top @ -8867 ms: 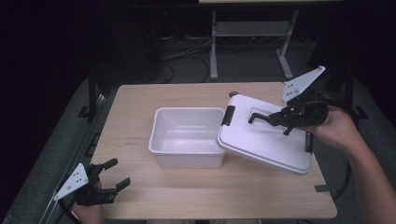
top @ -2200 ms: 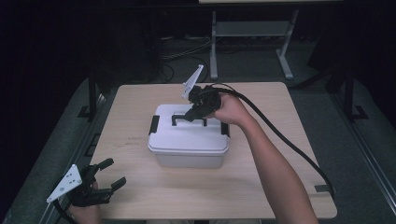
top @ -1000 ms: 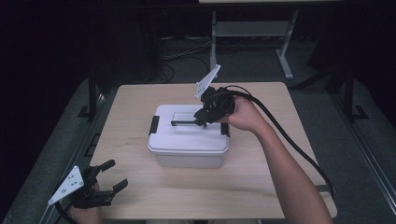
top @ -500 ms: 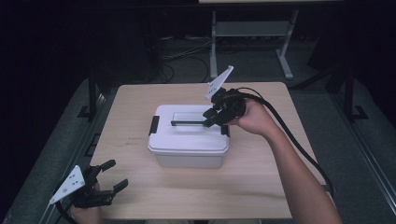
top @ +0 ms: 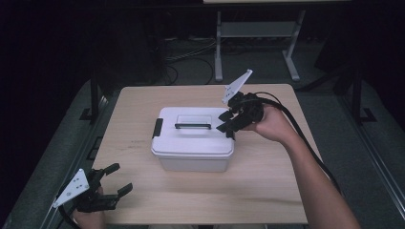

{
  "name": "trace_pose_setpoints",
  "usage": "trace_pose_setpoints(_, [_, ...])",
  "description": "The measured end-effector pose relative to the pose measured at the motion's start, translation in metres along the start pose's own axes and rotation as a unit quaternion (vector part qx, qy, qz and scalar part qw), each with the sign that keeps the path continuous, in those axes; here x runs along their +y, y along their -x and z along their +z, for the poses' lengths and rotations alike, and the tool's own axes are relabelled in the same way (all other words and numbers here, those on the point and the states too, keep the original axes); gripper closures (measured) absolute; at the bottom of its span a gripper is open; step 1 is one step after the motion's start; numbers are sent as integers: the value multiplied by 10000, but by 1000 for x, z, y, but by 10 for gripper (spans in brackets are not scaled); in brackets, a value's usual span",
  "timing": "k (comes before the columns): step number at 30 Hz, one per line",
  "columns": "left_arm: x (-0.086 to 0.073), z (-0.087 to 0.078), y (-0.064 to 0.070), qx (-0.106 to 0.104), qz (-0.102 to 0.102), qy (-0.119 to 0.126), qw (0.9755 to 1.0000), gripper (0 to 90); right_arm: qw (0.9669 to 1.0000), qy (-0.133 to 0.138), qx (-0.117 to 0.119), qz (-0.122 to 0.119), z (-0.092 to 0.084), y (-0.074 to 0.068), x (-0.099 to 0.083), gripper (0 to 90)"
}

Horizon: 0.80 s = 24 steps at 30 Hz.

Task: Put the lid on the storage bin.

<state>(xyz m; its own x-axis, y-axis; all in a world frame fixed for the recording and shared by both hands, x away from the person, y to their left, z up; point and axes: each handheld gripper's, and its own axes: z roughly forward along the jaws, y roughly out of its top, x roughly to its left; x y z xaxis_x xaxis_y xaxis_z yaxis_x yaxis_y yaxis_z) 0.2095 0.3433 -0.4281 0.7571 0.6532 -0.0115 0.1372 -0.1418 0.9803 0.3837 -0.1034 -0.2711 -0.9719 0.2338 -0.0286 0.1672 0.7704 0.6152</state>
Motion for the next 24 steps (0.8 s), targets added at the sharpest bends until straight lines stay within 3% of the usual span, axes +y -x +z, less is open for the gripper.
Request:
trace_pose_setpoints(9, [0, -1, 0, 14, 15, 1, 10000, 157, 9998, -39, -134, 128, -7, 0, -11, 500])
trace_pose_setpoints(24, [0, 0, 0, 17, 9, -12, 10000, 157, 9993, -72, -223, 300, -11, 0, -31, 486])
